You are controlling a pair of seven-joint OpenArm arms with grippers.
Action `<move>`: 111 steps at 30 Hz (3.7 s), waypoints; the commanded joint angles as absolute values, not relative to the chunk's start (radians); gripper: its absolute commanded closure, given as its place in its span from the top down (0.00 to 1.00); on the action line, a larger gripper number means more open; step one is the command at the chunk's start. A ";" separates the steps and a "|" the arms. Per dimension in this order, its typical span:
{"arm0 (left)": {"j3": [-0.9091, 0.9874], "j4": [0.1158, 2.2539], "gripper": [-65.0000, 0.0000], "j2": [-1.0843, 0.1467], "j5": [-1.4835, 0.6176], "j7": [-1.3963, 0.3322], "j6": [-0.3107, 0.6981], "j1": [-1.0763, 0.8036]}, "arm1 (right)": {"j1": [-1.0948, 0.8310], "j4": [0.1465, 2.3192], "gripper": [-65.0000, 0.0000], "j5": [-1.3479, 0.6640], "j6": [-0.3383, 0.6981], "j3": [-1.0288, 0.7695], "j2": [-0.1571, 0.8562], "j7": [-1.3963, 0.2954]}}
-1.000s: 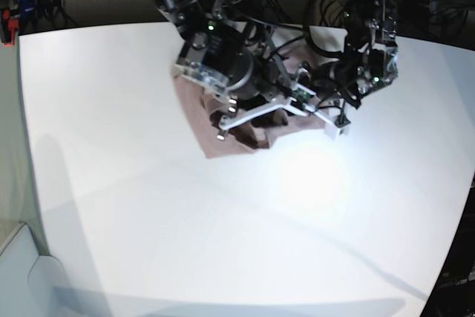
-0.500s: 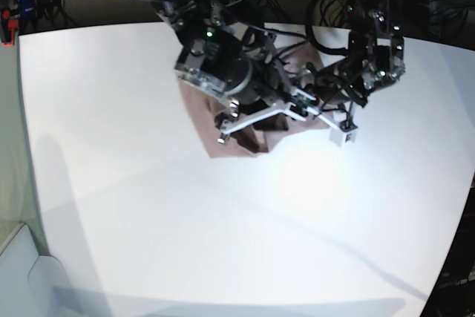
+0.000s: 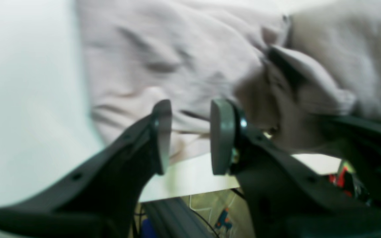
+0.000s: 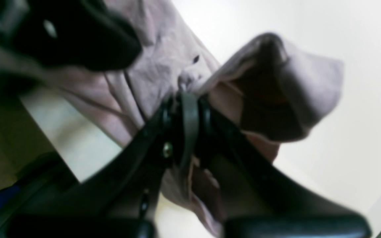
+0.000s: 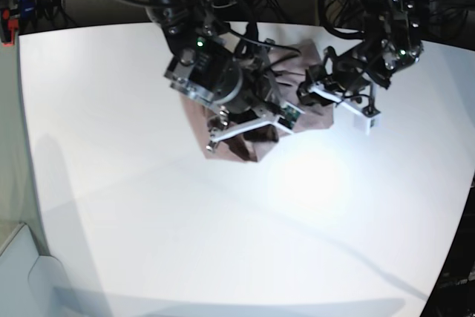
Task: Layout the t-shirt on the table in an organized manner, then fold the t-shirt properly
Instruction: 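Fold the shirt end over toward the right gripper with both grippers, then release the shirt and lift both grippers away from the bundle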
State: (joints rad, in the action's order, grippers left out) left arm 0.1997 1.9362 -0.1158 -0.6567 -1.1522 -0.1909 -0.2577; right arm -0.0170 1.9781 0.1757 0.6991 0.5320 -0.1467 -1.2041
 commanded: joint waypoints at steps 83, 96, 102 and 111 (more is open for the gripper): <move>0.291 1.859 0.00 -0.231 -0.426 -1.152 -0.196 -0.308 | 0.134 1.768 0.00 0.163 0.698 0.842 -0.157 -1.055; 0.291 1.874 0.00 -0.231 -0.426 -1.152 -0.196 -0.331 | 0.113 1.857 0.65 0.065 0.698 0.811 -0.157 -1.061; 0.292 1.896 0.00 -0.234 -0.426 -1.158 -0.194 -0.344 | 0.097 1.886 0.65 0.054 0.698 0.727 -0.157 -1.063; 0.346 2.011 0.00 -0.277 -0.567 -1.208 -0.194 -0.400 | 0.053 1.885 0.57 0.054 0.698 0.472 -0.150 -1.063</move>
